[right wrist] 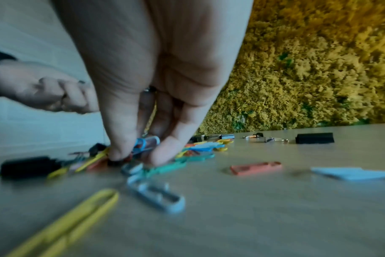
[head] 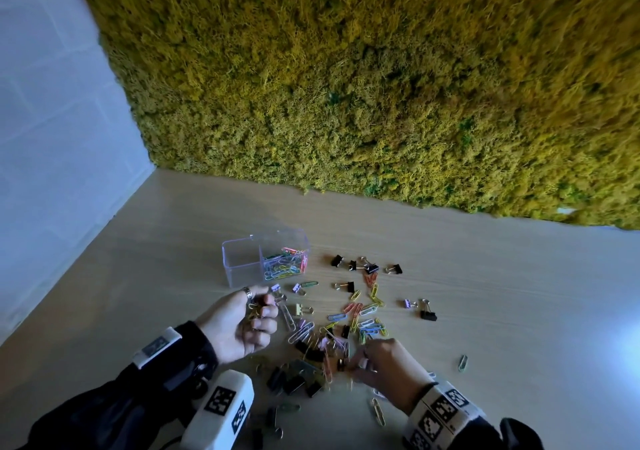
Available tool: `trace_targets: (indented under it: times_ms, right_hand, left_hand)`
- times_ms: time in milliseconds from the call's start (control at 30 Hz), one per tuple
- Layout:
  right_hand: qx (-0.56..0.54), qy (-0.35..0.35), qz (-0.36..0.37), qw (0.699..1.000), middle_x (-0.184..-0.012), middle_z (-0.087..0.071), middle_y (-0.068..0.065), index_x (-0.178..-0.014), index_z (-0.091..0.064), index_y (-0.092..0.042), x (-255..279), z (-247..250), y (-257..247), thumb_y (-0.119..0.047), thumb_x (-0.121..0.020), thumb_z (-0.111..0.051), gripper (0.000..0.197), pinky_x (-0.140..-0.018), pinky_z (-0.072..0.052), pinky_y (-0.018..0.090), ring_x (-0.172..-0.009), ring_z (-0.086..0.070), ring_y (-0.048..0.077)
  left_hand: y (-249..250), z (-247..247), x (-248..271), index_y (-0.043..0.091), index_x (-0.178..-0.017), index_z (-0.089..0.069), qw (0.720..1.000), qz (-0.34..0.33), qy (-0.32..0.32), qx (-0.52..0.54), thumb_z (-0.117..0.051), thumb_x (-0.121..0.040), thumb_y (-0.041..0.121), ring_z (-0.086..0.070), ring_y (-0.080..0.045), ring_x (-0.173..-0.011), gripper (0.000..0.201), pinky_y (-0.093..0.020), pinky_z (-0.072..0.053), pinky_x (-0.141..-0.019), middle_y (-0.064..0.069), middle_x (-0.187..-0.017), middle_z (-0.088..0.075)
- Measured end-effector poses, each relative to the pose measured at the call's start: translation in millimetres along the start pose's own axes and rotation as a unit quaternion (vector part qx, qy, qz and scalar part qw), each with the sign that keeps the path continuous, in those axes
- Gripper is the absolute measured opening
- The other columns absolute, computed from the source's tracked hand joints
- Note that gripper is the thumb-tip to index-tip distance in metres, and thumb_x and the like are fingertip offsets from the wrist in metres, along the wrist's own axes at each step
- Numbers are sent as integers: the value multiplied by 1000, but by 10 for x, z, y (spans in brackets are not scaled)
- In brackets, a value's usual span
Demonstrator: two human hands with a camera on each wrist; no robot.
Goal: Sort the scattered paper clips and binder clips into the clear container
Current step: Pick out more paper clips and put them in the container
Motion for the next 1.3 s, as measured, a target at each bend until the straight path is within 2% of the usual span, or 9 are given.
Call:
trace_targets:
  times_ms: [267, 367, 533, 767, 967, 1067, 1200, 1267, 1300]
  right_hand:
    - [-24, 138, 68, 988, -70, -67, -3, -75, -68, -18, -473, 979, -705, -26, -84, -62, 14, -54, -41, 9, -57, -54, 5]
    - [-24, 168, 78, 982, -85, -68, -1, -95, -68, -10, -947, 1153, -961, -20, -87, -58, 16, -57, -36, 1, -65, -52, 1]
    - [-10, 124, 57, 991, -109, -69, 9, -109, -63, -6, -1449, 1038, -1043, -11, -86, -58, 24, -89, -45, 17, -97, -64, 16]
    - [-61, 148, 80, 984, -101, -71, 9, -102, -67, -8, -1486, 988, -841, -7, -87, -56, 19, -62, -35, -7, -80, -57, 3]
    - [-61, 124, 104, 985, -97, -70, 4, -100, -66, -14, -1429, 974, -817, -13, -87, -56, 16, -69, -41, 10, -81, -58, 9]
    - [-52, 119, 104, 986, -99, -69, 4, -102, -65, -15, -1429, 965, -781, -13, -86, -57, 18, -64, -38, 3, -87, -61, 13]
    - [-19, 124, 111, 986, -106, -66, 6, -108, -62, -14, -1389, 974, -760, -10, -83, -60, 25, -76, -40, 13, -89, -55, 11]
    - [25, 128, 131, 983, -111, -64, 7, -112, -60, -14, -1373, 959, -779, -12, -80, -64, 32, -89, -43, 26, -95, -53, 14]
    - [54, 122, 138, 981, -113, -62, 6, -114, -59, -15, -1379, 940, -798, -14, -78, -67, 37, -94, -43, 32, -100, -51, 16]
  left_hand:
    - [545, -164, 79, -5, -78, -66, 997, -56, -16, 54, -35, -82, 8, -68, -26, -55, 34, -35, -59, -50, -19, -66, -70]
    - [855, -310, 26, -10, -94, -60, 995, -81, -44, 46, -34, -83, 7, -71, -34, -71, 32, -42, -57, -63, -26, -83, -70]
    - [1016, -232, -176, -10, -91, -50, 998, -65, -2, 26, -27, -96, 21, -67, -41, -62, 39, -41, -57, -47, -36, -85, -60]
    - [1022, -83, -350, -11, -86, -53, 999, -35, 9, -14, -28, -96, 33, -52, -36, -84, 52, -49, -55, -55, -28, -89, -51]
    - [1052, -63, -447, 0, -85, -49, 1000, -14, -11, 21, -33, -93, 39, -45, -33, -87, 42, -58, -55, -56, -16, -83, -44]
    - [1101, -88, -447, 4, -84, -53, 999, -24, -46, -4, -31, -93, 39, -56, -31, -77, 43, -57, -55, -70, -21, -59, -54]
    - [1144, -144, -237, 8, -95, -56, 996, -72, -2, -60, -35, -94, 30, -56, -28, -73, 31, -43, -58, -67, -18, -78, -54]
    - [1226, -157, -100, 11, -103, -57, 961, -181, 62, -198, -42, -93, 23, -58, -22, -82, 21, -34, -54, -67, -12, -99, -59]
    - [1295, -156, -11, 13, -109, -55, 902, -253, 114, -331, -48, -91, 21, -57, -19, -91, 20, -30, -51, -71, -7, -111, -58]
Point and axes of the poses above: each hand's wrist, its own x-axis away from the middle knuckle, its own z-axis out of the back of the hand, y = z × x, the point moved 6 cm from there along -x, towards the middle knuckle
